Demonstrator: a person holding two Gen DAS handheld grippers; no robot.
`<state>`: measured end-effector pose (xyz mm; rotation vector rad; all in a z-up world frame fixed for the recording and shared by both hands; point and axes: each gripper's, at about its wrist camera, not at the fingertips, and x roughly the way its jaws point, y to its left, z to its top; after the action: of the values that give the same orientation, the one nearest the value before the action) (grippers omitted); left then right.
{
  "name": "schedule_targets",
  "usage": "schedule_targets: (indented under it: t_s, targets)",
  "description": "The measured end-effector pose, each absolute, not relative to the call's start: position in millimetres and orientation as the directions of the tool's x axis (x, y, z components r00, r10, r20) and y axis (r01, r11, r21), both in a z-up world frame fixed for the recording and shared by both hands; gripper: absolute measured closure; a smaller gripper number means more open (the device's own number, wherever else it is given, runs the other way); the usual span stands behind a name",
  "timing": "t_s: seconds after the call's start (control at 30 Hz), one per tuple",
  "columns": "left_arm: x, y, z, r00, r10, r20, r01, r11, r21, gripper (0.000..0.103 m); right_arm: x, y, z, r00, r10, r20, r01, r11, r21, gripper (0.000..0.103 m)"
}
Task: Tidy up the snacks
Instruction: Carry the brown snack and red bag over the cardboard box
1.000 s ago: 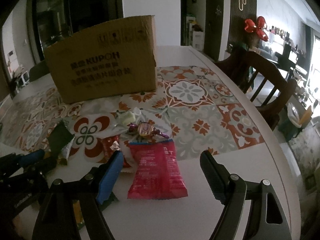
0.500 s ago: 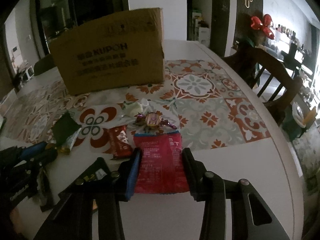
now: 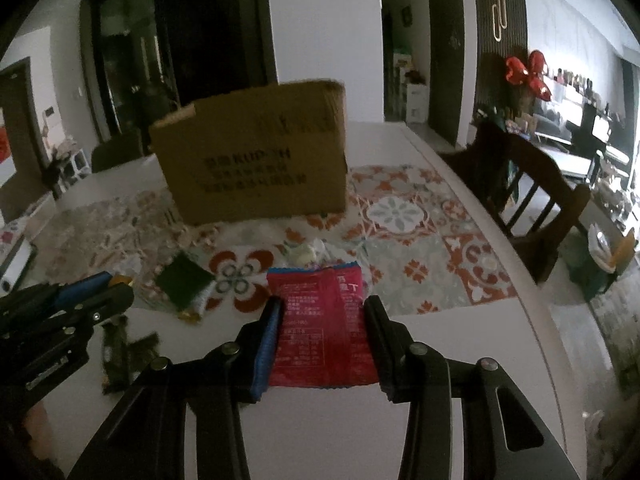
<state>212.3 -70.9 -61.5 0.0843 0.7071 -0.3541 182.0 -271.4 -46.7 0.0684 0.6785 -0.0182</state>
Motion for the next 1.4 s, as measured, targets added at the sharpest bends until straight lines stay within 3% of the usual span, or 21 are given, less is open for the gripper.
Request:
schedule_targets:
  t_s: [0.77,1.4]
  targets:
    - [248,-76,32,0.856,-0.325,-0.402,0.362,0.932,0.016,0.075,218,-272,31,0.908,0.024,-0.418,-0.007,0.999,0.041,0.060]
    - [324,-92,58,0.866,-0.322,-0.382,0.359,0.933,0.028,0.075,296,-275,66,0.935,0.057,-0.350,-0.050,0.998,0.026,0.060]
